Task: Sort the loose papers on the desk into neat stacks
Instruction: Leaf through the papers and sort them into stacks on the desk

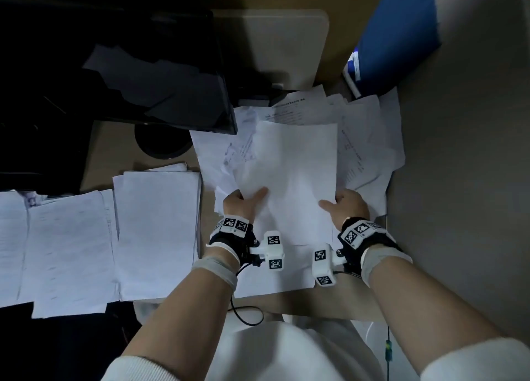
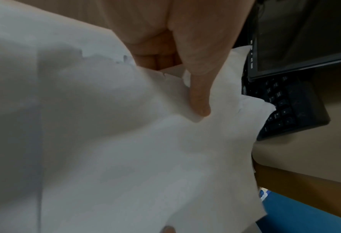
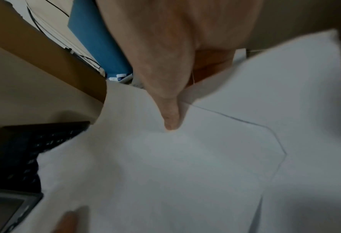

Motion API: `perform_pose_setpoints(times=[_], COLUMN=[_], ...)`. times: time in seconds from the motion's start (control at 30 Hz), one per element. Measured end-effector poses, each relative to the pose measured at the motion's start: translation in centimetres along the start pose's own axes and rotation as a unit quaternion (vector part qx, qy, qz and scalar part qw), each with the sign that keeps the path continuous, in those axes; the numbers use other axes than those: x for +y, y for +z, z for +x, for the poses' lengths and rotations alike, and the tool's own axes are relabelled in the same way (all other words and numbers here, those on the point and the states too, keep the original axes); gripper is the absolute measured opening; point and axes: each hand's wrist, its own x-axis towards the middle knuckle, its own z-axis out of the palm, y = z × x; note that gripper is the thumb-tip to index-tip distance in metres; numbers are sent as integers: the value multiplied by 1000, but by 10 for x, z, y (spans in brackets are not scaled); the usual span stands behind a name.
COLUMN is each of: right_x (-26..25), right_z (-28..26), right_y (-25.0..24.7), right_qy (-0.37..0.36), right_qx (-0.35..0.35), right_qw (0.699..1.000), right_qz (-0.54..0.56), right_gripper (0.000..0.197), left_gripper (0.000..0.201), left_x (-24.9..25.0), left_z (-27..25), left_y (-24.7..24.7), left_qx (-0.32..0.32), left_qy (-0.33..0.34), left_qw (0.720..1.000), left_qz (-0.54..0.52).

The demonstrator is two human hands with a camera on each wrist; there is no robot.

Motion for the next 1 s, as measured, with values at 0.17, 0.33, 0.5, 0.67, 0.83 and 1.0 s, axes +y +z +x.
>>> perform_pose_setpoints(times=[0.17,0.33,0.5,0.67,0.83,1.0], right_x=[10,14,16,30,33,39], right_z=[-9,-10,-22,-30,-38,-47], right_y=[2,3,-3,-5,-5,4], right_qy=[21,60,44,32,32,25], right_qx=[47,69,100,35,56,-21], right_qw=[999,995,994,999,998,998], right_qz=[9,37,8,-1,19,57], right_gripper=[38,24,22,32,7,34], left_gripper=[34,27,25,19,31,74], left_x=[-7,-17,-21,-23,-21,-40], left_z=[-5,-2,-1,1,0,-5], left_y=[-11,-18,-14,-18,-23,-23], left_qx=[11,35,36,51,38,-73], left_qy=[30,5,-10,35,57,-3], left_qw=[999,997,992,994,995,997], left_qz=[-42,-66,-119,-87,-78,26])
